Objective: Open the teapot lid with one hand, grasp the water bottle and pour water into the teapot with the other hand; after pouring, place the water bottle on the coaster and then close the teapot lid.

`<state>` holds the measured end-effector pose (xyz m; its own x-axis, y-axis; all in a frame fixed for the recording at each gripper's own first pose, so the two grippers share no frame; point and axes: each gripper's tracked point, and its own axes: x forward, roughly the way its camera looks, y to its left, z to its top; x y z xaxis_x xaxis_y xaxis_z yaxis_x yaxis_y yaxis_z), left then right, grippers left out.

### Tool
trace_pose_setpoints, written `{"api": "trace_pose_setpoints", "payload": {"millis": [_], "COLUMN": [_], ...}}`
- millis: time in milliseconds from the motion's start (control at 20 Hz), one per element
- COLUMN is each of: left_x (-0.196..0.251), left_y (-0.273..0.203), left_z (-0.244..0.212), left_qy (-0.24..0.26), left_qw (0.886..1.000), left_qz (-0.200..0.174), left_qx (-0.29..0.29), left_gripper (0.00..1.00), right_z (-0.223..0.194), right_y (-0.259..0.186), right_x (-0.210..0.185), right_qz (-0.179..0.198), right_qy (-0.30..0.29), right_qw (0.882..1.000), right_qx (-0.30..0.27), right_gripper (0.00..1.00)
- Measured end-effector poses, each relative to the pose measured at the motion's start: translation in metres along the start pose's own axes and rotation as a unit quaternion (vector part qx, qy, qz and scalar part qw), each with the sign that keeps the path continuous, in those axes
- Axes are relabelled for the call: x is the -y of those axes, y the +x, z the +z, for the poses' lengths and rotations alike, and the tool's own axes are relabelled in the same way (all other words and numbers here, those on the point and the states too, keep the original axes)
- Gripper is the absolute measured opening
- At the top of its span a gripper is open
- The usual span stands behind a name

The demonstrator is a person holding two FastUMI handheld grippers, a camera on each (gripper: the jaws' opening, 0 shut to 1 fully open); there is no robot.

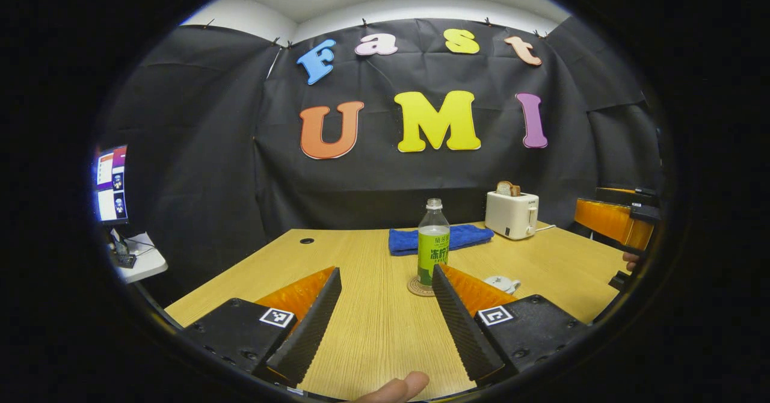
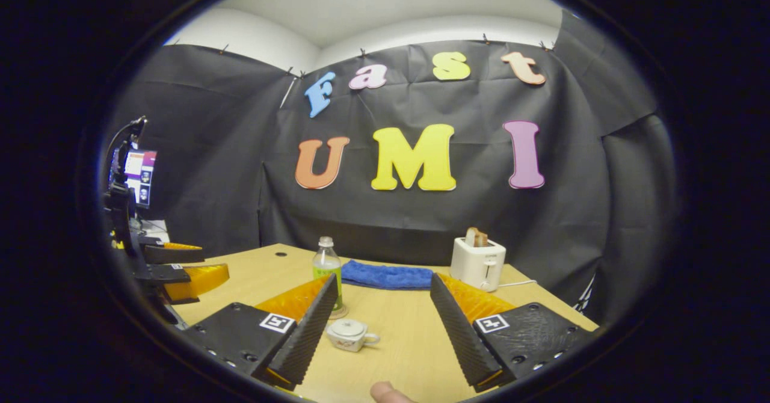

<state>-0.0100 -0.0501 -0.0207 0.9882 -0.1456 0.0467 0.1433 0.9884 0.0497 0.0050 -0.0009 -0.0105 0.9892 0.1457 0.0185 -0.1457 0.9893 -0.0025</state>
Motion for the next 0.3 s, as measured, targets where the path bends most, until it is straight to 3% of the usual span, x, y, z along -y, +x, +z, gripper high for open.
{"api": "trace_pose_setpoints", "payload": {"millis": [300], "left_x": [-0.0028], "left_y": [-0.0011], "left_z": [0.0020], "left_qy": [0.000], "left_qw": [1.000], "left_qz": [0.008], "left_qx": [0.002], "left_gripper": [0.95], "right_z": [-0.0077], "right_y": [0.0025], "right_x": [-0.0060], "right_qz": [0.009], "right_qy": [-0.004], "right_qw": [1.000], "right_qx": [-0.017], "right_gripper": [0.95]}}
